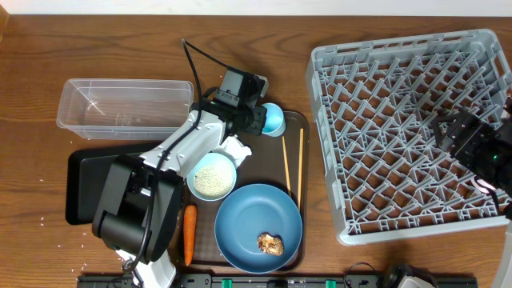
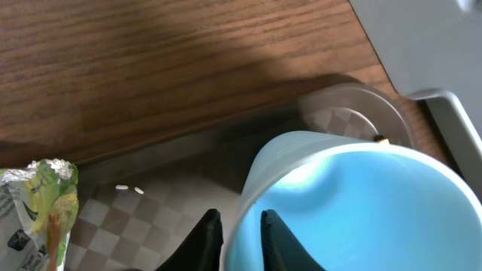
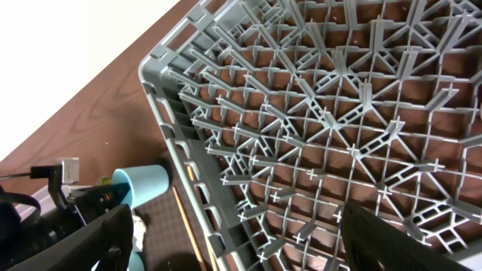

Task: Sort waste into correct bins and load items into the dishwasher rack
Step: 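Reach the left gripper to the light-blue cup and grasp it, then lift the light-blue cup and hand it to the right gripper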

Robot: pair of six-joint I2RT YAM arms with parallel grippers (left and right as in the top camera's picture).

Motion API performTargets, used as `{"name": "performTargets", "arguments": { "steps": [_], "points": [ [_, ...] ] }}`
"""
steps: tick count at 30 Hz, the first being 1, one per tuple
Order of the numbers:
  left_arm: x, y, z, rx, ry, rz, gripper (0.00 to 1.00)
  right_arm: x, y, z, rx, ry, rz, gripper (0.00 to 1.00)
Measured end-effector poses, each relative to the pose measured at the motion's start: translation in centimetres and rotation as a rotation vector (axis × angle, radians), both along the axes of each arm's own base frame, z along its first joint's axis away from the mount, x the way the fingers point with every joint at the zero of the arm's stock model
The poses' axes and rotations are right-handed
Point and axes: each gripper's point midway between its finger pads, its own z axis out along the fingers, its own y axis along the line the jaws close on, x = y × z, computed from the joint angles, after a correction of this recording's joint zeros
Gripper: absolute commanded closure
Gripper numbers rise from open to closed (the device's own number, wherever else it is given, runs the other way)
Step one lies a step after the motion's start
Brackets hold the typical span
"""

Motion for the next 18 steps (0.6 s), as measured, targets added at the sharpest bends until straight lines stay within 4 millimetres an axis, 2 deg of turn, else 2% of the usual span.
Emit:
{"name": "performTargets", "arguments": {
  "steps": [3, 13, 17, 18],
  "points": [
    [0.0, 0.0, 0.0, 0.000, 0.002, 0.002, 0.94, 0.0, 0.0, 0.0, 0.000, -0.001, 0.000, 0.18],
    [-1.3, -0.2, 0.0, -0.018, 0.052, -0.019, 0.94, 0.0, -0.1, 0.0, -0.007, -0.002, 0.003, 0.18],
    [-2.0, -0.2, 2.7, -0.044, 0.028, -0.030, 0.94, 0.1, -0.1, 0.1, -0.012, -0.007, 0.006, 0.18],
    [-2.2, -0.2, 4.4, -0.057, 0.000, -0.031, 0.94, 0.2, -0.1, 0.2, -0.019, -0.012, 0.011, 0.18]
  ]
}}
